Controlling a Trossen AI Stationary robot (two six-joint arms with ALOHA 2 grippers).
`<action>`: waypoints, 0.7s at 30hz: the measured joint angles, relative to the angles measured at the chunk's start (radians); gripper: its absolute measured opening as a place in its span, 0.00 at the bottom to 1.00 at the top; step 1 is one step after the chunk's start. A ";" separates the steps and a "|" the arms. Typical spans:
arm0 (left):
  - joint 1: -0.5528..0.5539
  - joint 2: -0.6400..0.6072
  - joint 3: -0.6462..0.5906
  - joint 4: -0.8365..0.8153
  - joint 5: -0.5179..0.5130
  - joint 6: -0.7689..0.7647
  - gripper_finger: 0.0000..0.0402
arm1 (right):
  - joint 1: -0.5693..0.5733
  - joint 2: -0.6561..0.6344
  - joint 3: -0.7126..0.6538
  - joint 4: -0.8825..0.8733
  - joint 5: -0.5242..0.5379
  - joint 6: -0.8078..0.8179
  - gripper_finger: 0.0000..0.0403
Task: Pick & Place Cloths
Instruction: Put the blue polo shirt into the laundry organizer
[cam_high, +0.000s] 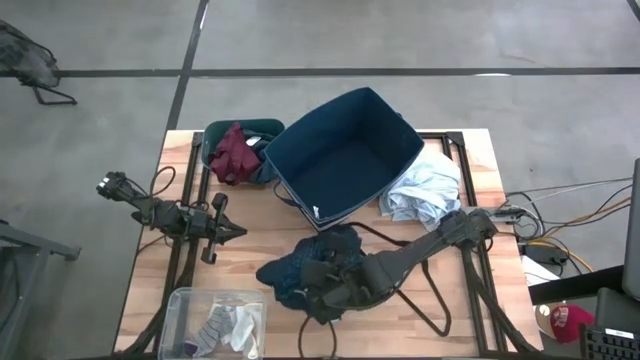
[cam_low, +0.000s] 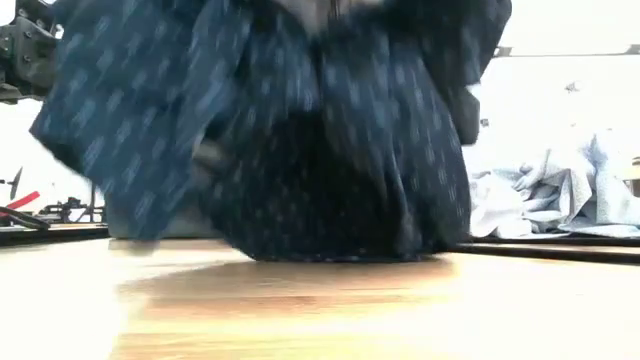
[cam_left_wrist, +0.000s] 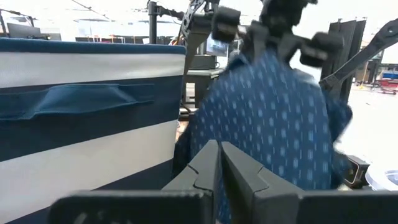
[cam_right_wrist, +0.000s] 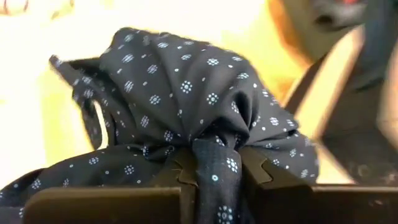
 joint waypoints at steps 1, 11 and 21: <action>0.000 0.000 0.000 0.000 0.000 0.000 0.06 | 0.000 -0.014 0.000 0.003 0.022 -0.001 0.09; 0.000 0.003 0.000 0.005 0.000 0.000 0.06 | -0.003 -0.136 0.005 0.022 0.192 -0.072 0.09; 0.000 0.005 0.000 0.008 0.000 0.000 0.06 | -0.012 -0.295 0.005 0.178 0.439 -0.273 0.09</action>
